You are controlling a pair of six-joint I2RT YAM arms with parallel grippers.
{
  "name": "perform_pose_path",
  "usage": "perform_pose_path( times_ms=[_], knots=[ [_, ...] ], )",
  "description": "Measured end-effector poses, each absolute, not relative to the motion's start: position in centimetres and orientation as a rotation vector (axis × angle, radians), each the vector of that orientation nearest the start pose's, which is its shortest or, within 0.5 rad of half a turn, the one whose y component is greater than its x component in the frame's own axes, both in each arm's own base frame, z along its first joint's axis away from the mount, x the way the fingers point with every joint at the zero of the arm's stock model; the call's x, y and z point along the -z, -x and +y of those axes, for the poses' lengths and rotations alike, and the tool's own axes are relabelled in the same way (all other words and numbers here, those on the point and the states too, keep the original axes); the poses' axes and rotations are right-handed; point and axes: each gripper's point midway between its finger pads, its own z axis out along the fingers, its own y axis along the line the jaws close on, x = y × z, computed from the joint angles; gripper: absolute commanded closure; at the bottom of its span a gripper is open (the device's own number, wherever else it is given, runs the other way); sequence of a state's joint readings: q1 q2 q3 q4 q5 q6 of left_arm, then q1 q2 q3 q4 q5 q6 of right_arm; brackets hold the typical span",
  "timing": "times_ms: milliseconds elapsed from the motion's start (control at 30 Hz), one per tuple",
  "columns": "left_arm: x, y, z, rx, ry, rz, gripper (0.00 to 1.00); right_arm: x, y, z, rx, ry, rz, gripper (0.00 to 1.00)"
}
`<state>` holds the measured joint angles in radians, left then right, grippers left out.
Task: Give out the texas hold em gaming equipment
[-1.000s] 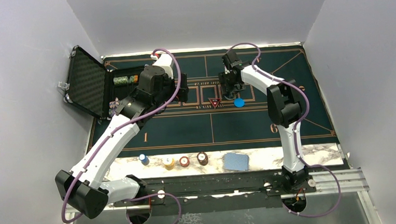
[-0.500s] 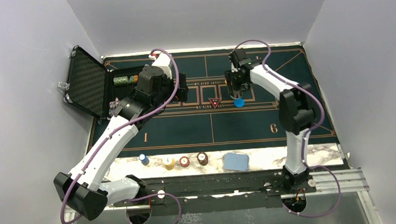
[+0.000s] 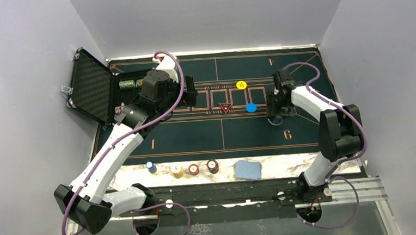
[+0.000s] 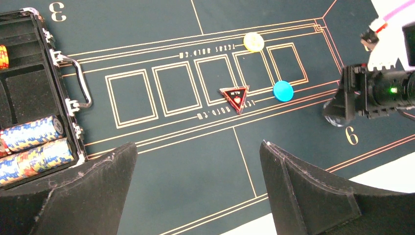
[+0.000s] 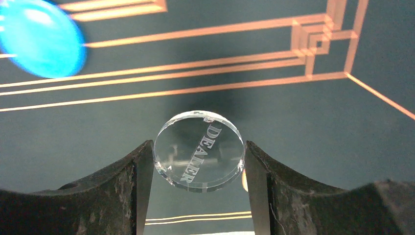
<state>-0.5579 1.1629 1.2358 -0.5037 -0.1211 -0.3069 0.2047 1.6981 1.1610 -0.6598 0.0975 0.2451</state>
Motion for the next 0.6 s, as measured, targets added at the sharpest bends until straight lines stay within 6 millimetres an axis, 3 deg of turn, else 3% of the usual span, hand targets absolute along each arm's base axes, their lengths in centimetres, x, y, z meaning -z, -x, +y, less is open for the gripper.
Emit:
perform_pose_path(
  times_ms=[100, 200, 300, 500, 567, 600],
  knots=[
    [-29.3, -31.5, -18.7, 0.436, -0.171, 2.019, 0.01, -3.9, -31.9, 4.0, 0.066, -0.167, 2.801, 0.36],
    [-29.3, -31.4, -18.7, 0.439, -0.167, 2.02, 0.01, -3.2, -31.2, 3.3, 0.094, -0.195, 2.819, 0.36],
    [-29.3, -31.4, -18.7, 0.444, -0.167, 2.02, 0.01, -2.9, -31.8, 3.1, 0.097, -0.204, 2.808, 0.34],
    [-29.3, -31.4, -18.7, 0.444, -0.169, 2.021, 0.01, -2.2, -33.0, 3.2, 0.098, -0.205, 2.802, 0.19],
    [-29.2, -31.4, -18.7, 0.443, -0.169, 2.023, 0.01, -2.4, -33.8, 3.3, 0.095, -0.205, 2.792, 0.07],
    [-29.2, -31.4, -18.7, 0.443, -0.169, 2.024, 0.01, -2.7, -34.2, 3.4, 0.09, -0.205, 2.785, 0.06]
  ],
)
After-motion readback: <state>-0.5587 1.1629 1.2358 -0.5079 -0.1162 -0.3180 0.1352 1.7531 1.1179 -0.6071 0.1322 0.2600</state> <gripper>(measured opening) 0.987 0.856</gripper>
